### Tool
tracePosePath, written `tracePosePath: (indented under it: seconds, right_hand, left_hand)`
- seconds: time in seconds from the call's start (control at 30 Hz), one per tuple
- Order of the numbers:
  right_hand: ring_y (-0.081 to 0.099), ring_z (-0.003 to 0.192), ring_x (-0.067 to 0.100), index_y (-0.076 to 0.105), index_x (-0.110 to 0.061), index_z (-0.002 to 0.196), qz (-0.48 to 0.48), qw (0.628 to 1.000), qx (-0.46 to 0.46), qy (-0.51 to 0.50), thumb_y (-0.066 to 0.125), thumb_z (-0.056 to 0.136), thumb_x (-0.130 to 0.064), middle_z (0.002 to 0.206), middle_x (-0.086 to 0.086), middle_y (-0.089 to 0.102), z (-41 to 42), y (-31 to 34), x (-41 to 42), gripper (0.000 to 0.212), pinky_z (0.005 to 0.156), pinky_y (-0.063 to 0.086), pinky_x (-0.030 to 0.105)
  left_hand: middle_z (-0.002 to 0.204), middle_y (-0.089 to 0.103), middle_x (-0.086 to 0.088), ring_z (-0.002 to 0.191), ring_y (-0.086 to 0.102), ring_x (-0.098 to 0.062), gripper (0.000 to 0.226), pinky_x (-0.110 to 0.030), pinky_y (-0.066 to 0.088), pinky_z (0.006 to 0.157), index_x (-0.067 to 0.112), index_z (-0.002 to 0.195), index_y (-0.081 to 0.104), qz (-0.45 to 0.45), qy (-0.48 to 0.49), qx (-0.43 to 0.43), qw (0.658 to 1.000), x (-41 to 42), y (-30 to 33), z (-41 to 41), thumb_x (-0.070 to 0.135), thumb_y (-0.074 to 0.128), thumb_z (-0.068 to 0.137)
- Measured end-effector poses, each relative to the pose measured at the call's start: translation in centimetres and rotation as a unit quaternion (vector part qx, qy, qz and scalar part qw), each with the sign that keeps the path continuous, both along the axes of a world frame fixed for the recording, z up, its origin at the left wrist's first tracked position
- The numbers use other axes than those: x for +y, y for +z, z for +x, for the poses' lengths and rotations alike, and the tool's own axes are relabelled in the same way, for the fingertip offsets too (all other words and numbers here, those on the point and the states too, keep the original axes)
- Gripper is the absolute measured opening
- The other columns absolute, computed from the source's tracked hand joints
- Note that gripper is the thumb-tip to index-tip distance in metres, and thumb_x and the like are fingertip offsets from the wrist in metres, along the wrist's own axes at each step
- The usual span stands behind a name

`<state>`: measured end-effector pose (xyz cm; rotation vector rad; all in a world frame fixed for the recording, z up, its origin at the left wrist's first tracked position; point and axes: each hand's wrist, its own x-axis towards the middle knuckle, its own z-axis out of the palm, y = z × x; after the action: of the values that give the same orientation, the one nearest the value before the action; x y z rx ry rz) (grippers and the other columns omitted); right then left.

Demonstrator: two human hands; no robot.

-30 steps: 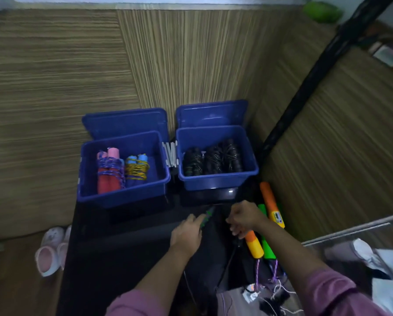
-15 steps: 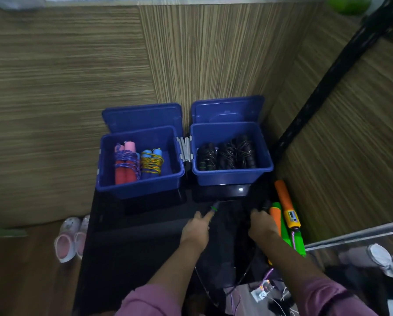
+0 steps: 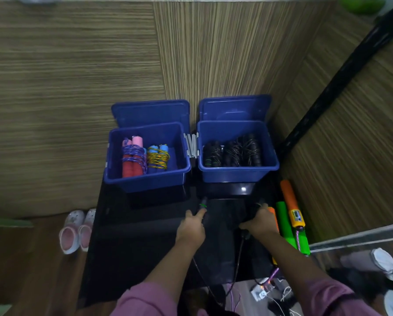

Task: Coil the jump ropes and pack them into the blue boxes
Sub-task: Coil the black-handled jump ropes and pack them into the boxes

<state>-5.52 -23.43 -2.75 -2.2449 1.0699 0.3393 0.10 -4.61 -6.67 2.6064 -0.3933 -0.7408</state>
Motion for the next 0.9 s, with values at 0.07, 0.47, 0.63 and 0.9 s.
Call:
tracePosePath:
  seconds: [0.07,0.47,0.63,0.9]
  right_hand:
    - [0.061,0.093,0.026,0.044,0.001,0.116,0.014,1.0,0.014,0.021,0.086,0.062,-0.017,0.107,0.016,0.062,0.1,0.1,0.6,0.071,0.065,0.047,0.021]
    - [0.053,0.067,0.009,0.063,-0.003,0.09,0.098,0.979,-0.032,0.178,0.079,0.073,-0.016,0.075,-0.001,0.057,2.4,-1.1,5.8,0.026,0.049,0.039,0.011]
    - [0.058,0.074,0.009,0.06,-0.018,0.09,0.137,0.967,-0.021,0.212,0.087,0.06,-0.025,0.085,0.001,0.063,2.2,-2.2,6.9,0.041,0.059,0.044,0.012]
    - [0.033,0.135,0.031,0.008,-0.01,0.149,0.096,0.944,0.077,0.306,0.09,0.052,-0.031,0.148,0.019,0.02,1.3,-2.3,6.7,0.129,0.105,0.039,0.032]
  left_hand:
    - [0.123,0.041,-0.014,0.104,0.055,-0.033,0.055,-0.041,0.048,0.089,0.032,0.146,0.033,-0.022,0.026,0.002,0.999,0.2,-0.1,-0.1,0.013,0.042,0.095]
    - [0.103,0.06,-0.009,0.089,0.06,-0.023,0.043,-0.031,0.052,0.078,0.035,0.129,0.049,-0.14,0.145,0.051,0.978,0.8,-0.2,-0.3,0.017,0.057,0.09]
    - [0.101,0.061,-0.006,0.069,0.062,-0.017,0.039,-0.03,0.056,0.057,0.031,0.121,0.053,-0.187,0.217,0.101,0.953,0.9,-0.1,-0.1,0.008,0.057,0.09]
    - [0.104,0.061,-0.012,0.082,0.067,-0.027,0.037,-0.043,0.059,0.053,0.033,0.118,0.049,-0.245,0.294,0.166,0.909,-0.2,0.5,-0.2,0.01,0.059,0.091]
